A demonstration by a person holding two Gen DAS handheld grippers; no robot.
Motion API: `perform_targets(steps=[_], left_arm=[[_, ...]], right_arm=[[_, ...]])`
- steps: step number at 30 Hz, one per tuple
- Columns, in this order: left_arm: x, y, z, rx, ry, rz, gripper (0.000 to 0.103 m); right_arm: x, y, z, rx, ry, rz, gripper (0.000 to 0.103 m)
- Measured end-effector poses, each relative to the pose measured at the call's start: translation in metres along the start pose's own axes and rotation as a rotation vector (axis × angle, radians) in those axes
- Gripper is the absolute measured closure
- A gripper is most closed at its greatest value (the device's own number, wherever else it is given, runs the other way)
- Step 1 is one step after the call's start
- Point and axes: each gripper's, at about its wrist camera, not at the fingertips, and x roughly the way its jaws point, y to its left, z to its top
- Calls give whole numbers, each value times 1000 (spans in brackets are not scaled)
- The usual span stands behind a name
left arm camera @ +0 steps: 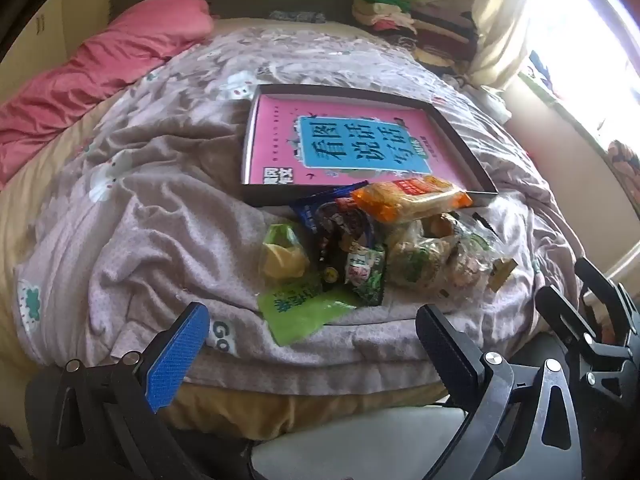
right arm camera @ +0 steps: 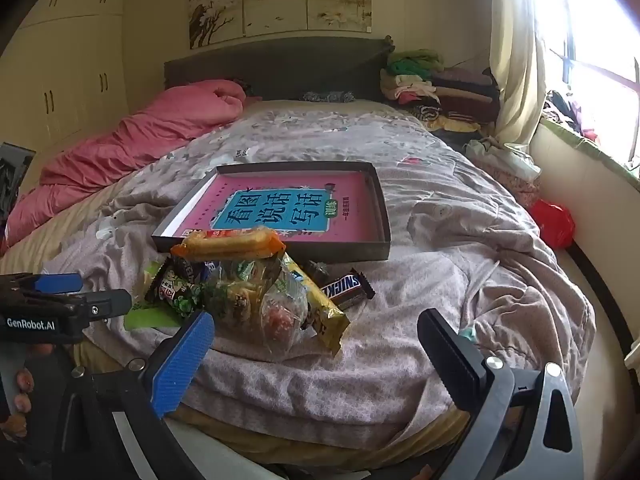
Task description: Organize snacks
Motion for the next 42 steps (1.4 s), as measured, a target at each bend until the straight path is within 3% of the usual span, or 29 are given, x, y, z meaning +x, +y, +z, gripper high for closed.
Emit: perform_targets(steps=[9,13,15,42], left_arm=[[-3,-11,-2,55,-30,-4,0],[-5,-10,-2,59,-39,-5,0],[-6,-12,-3,63,-45,-5,0],[-10,-19,-3,84,-58,-13,0]], right_arm=[[2,4,0,-23,6,16,0],[-6,34,-4,-26,6,15,0],[2,5,1,-6,14,39,0],[4,5,-1,-5,18,51,0]])
